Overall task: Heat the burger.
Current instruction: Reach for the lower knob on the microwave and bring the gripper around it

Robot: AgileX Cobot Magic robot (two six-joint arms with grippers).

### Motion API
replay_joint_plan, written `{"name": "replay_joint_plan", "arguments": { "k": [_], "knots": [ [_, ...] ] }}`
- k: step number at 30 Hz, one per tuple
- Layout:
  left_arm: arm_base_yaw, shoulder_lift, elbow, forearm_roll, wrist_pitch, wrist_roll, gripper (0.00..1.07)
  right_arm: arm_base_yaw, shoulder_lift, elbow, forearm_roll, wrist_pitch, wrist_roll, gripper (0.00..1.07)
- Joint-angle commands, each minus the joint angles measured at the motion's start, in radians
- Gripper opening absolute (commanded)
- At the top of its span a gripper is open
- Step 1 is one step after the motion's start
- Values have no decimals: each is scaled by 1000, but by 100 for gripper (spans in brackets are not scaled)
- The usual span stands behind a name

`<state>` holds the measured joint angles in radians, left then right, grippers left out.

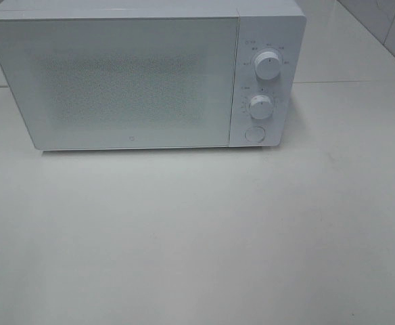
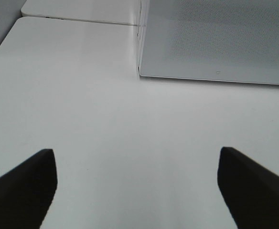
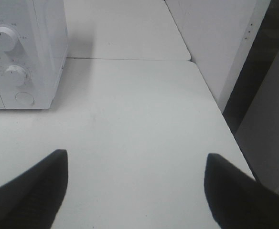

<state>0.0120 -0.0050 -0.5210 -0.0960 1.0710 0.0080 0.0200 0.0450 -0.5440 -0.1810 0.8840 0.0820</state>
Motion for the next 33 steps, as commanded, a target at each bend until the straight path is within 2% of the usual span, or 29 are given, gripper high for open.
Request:
{"name": "replay_joint_plan", "arguments": {
  "k": [1, 13, 33],
  "knots": [
    [1, -20, 4, -6, 0, -8, 84, -5, 52, -8, 0, -94, 5, 74],
    [1, -20, 4, -6, 0, -8, 84, -5, 282, -8, 0, -349, 23, 74],
    [1, -20, 4, -6, 0, -8, 84, -5, 579, -8, 7, -565, 23, 74]
  ]
}}
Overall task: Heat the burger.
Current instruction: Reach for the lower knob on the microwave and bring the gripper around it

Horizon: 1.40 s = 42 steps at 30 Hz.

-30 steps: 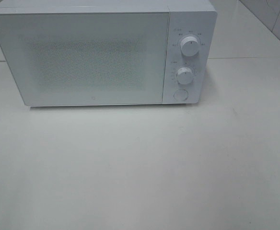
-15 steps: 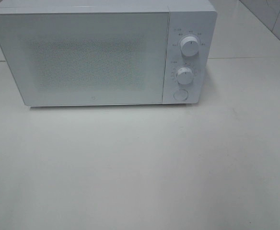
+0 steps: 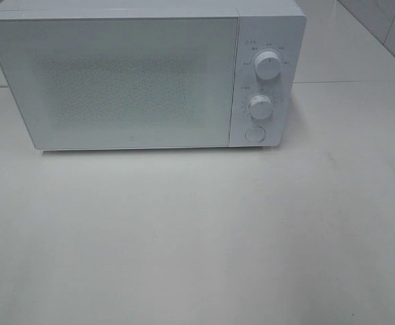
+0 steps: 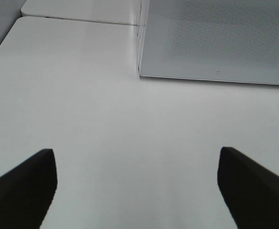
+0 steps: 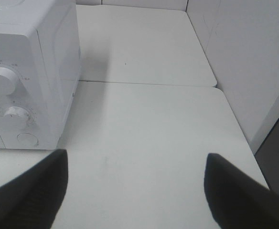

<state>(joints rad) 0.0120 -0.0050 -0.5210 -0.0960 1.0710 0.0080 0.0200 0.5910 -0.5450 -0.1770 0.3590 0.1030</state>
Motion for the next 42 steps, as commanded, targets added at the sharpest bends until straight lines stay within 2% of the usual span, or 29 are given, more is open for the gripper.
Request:
{"name": "replay_joint_plan", "arguments": {
  "k": [1, 21, 24, 26, 27, 29, 42],
  "knots": [
    [1, -20, 4, -6, 0, -8, 84, -5, 45, -7, 3, -55, 2, 74],
    [1, -20, 4, -6, 0, -8, 84, -5, 301, 14, 0, -287, 2, 74],
    [1, -20, 4, -6, 0, -8, 84, -5, 330, 57, 0, -379, 2, 74],
    [1, -20, 4, -6, 0, -8, 84, -5, 360, 121, 1, -536, 2, 74],
    [1, -20, 4, -6, 0, -8, 84, -5, 360, 121, 1, -536, 2, 74],
    [1, -20, 4, -6, 0, -8, 84, -5, 374, 169, 2, -662, 2, 74],
    [1, -20, 4, -6, 0, -8, 84, -3, 511, 235, 3, -952, -2, 74]
  ]
}}
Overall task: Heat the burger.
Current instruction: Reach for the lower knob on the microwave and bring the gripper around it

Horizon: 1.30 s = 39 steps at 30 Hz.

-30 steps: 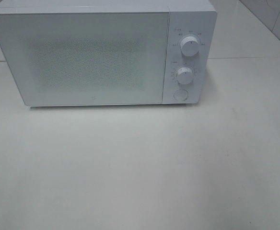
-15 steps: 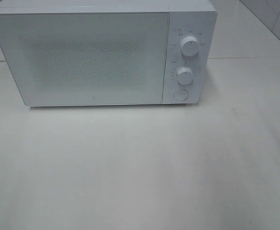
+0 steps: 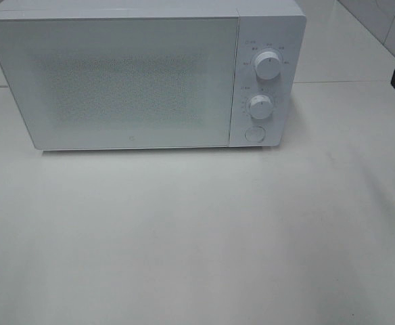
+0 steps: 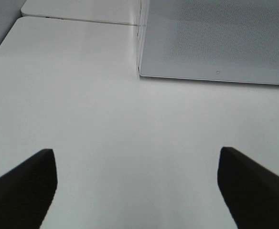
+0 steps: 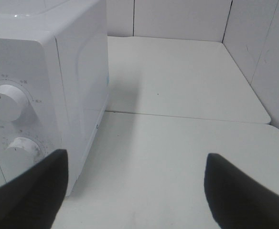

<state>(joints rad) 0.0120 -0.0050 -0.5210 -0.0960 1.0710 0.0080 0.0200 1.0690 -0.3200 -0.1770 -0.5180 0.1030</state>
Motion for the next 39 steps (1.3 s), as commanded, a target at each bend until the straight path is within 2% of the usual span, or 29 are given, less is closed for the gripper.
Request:
{"name": "replay_joint_plan", "arguments": {
  "k": [1, 6, 19, 22, 23, 24, 26, 27, 29, 30, 31, 33, 34, 35, 37, 38, 39],
  "knots": [
    [1, -20, 4, -6, 0, -8, 84, -3, 61, 12, 3, -111, -17, 74],
    [1, -20, 4, -6, 0, -8, 84, -3, 105, 12, 5, -150, -31, 74],
    [1, -20, 4, -6, 0, -8, 84, 12, 245, 12, 117, -239, -103, 74],
    [1, -20, 4, -6, 0, -8, 84, 61, 281, 12, 161, -276, -152, 74],
    [1, -20, 4, -6, 0, -8, 84, 114, 304, 12, 225, -308, -212, 74],
    [1, -20, 4, -6, 0, -8, 84, 114, 304, 12, 225, -308, -212, 74],
    [1, -20, 4, -6, 0, -8, 84, 199, 331, 12, 357, -363, -302, 74],
    [1, -20, 4, -6, 0, -8, 84, 199, 331, 12, 357, -363, -302, 74],
    [1, -20, 4, -6, 0, -8, 84, 293, 355, 12, 482, -424, -392, 74],
    [1, -20, 4, -6, 0, -8, 84, 293, 355, 12, 482, -424, -392, 74],
    [1, -20, 4, -6, 0, -8, 84, 362, 372, 12, 570, -468, -448, 74],
    [1, -20, 4, -6, 0, -8, 84, 397, 382, 12, 614, -490, -469, 74],
    [1, -20, 4, -6, 0, -8, 84, 458, 404, 12, 693, -539, -499, 74],
    [1, -20, 4, -6, 0, -8, 84, 458, 404, 12, 693, -539, -499, 74],
    [1, -20, 4, -6, 0, -8, 84, 538, 450, 8, 776, -613, -523, 74],
    [1, -20, 4, -6, 0, -8, 84, 538, 450, 8, 776, -613, -523, 74],
    [1, -20, 4, -6, 0, -8, 84, 579, 477, -8, 815, -634, -529, 74]
  ]
}}
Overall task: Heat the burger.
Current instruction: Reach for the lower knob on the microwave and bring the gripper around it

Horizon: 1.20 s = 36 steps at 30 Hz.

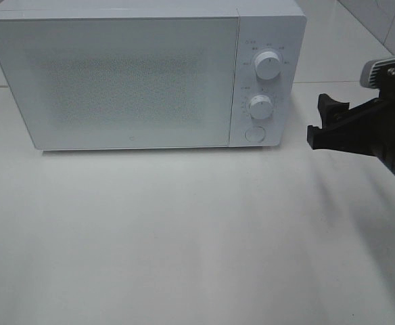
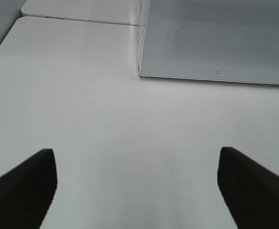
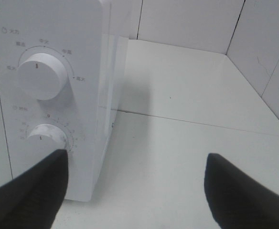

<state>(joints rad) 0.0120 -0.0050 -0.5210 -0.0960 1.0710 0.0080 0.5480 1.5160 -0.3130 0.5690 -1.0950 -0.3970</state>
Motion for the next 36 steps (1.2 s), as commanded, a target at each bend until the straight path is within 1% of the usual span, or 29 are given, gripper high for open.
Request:
{"name": "replay_joint_plan", "arguments": {
  "k": [1, 2, 3, 4, 6, 9, 15, 17, 21, 23, 27, 29, 32, 34, 36],
  "knots": [
    [1, -20, 4, -6, 0, -8, 84, 69, 44, -25, 89, -59, -29, 74],
    [1, -20, 4, -6, 0, -8, 84, 69, 44, -25, 89, -59, -29, 74],
    [1, -20, 4, -6, 0, -8, 84, 101, 67, -45, 125, -59, -29, 74],
    [1, -20, 4, -6, 0, -8, 84, 101, 67, -45, 125, -59, -29, 74],
    [1, -20, 4, -6, 0, -8, 84, 139, 103, -74, 165, -64, -29, 74],
    [1, -20, 4, -6, 0, -8, 84, 162, 137, -98, 174, -73, -30, 74],
    [1, -20, 4, -6, 0, -8, 84, 167, 199, -155, 174, -73, -29, 74],
    [1, -20, 4, -6, 0, -8, 84, 167, 231, -197, 172, -73, -29, 74],
    [1, -20, 4, -6, 0, -8, 84, 167, 260, -231, 172, -73, -18, 74],
    [1, -20, 4, -6, 0, -8, 84, 167, 310, -272, 170, -73, -5, 74],
    [1, -20, 4, -6, 0, -8, 84, 167, 331, -293, 171, -72, 0, 74],
    [1, -20, 4, -6, 0, -8, 84, 167, 377, -333, 174, -72, 9, 74],
    [1, -20, 4, -6, 0, -8, 84, 167, 387, -344, 174, -72, 9, 74],
    [1, -20, 4, -6, 0, -8, 84, 167, 422, -387, 174, -71, 9, 74],
    [1, -20, 4, -6, 0, -8, 84, 167, 432, -397, 174, -74, 9, 74]
  ]
}}
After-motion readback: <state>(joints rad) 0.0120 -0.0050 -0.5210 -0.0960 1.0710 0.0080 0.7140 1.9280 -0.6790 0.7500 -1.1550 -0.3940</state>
